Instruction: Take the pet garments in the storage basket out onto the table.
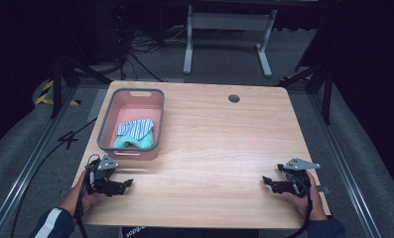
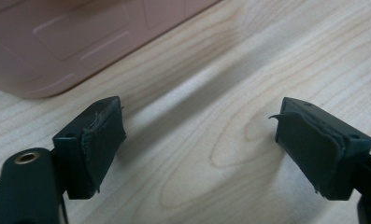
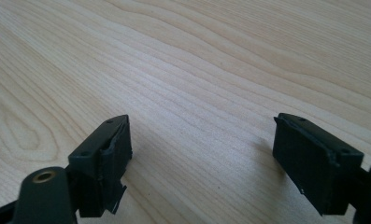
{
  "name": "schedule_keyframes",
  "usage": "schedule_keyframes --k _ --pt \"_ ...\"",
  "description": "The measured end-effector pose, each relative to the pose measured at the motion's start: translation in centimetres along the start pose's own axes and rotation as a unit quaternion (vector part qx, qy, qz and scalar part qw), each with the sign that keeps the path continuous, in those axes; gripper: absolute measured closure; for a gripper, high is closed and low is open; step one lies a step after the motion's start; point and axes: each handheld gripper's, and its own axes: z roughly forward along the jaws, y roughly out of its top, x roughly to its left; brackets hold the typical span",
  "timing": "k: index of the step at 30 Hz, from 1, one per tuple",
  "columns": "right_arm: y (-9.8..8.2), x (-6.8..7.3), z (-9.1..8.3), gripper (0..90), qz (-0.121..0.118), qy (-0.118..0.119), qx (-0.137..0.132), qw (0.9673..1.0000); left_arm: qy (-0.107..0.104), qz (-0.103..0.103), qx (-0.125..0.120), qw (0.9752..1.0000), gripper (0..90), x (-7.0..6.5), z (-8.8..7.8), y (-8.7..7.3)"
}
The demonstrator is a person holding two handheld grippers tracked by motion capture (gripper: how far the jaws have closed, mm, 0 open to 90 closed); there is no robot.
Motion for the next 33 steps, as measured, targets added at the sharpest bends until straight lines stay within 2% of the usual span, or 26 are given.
schedule_keyframes --k 2,3,5,7,9,12,15,16,18,20,21,22,24,25,26,30,33 --pt "0.0 0.0 0.0 20.3 0.000 0.000 0.000 1.0000 -0.008 0.020 0.008 0.9997 15.4 -0.1 -0.2 0.0" --pt "0.0 0.0 0.0 20.3 0.000 0.000 0.000 1.0000 -0.008 0.020 0.008 0.9997 15.6 -0.1 -0.2 0.0" --pt "0.0 0.0 0.0 20.3 0.000 0.000 0.000 1.0000 -0.015 0.039 0.003 0.9991 16.0 -0.1 -0.5 0.0" --pt "0.0 0.0 0.0 20.3 0.000 0.001 0.000 1.0000 -0.021 0.045 -0.001 0.9988 15.5 0.1 -0.6 0.1" --pt "0.0 0.0 0.0 20.2 -0.003 0.002 0.000 1.0000 -0.019 0.045 0.000 0.9988 15.7 0.1 -0.7 0.2" --pt "0.0 0.0 0.0 20.1 -0.003 0.002 0.001 1.0000 -0.012 0.063 0.000 0.9980 16.5 0.0 -1.2 0.4" --pt "0.0 0.0 0.0 20.1 -0.003 0.002 0.001 1.0000 -0.006 0.065 -0.004 0.9978 19.0 0.1 -1.8 0.6" --pt "0.0 0.0 0.0 20.1 -0.003 0.002 0.001 1.0000 -0.015 0.059 -0.011 0.9980 19.2 0.1 -2.1 0.7" --pt "0.0 0.0 0.0 20.1 -0.003 0.002 0.001 1.0000 -0.006 0.068 -0.021 0.9975 19.8 0.2 -3.0 1.1" --pt "0.0 0.0 0.0 20.1 -0.003 0.002 0.001 1.0000 -0.001 0.065 -0.035 0.9973 19.8 0.2 -3.8 1.4" --pt "0.0 0.0 0.0 20.1 -0.003 0.002 0.001 1.0000 0.010 0.067 -0.038 0.9970 20.0 0.2 -4.4 1.7" --pt "0.0 0.0 0.0 20.1 -0.003 0.002 0.001 1.0000 0.010 0.067 -0.038 0.9970 20.2 0.2 -4.4 1.7" --pt "0.0 0.0 0.0 20.1 -0.003 0.002 0.001 1.0000 0.014 0.063 -0.056 0.9963 20.2 0.2 -5.3 2.1" --pt "0.0 0.0 0.0 20.1 -0.003 0.002 0.001 1.0000 0.020 0.067 -0.062 0.9956 20.1 0.3 -5.7 2.3" --pt "0.0 0.0 0.0 20.1 -0.003 0.002 0.001 1.0000 0.020 0.071 -0.065 0.9952 20.0 0.3 -5.9 2.5" --pt "0.0 0.0 0.0 20.1 -0.003 0.002 0.001 1.0000 0.039 0.072 -0.070 0.9942 20.1 0.5 -7.4 3.7" --pt "0.0 0.0 0.0 20.1 -0.003 0.002 0.001 1.0000 0.040 0.068 -0.081 0.9936 19.9 0.7 -8.1 4.4"
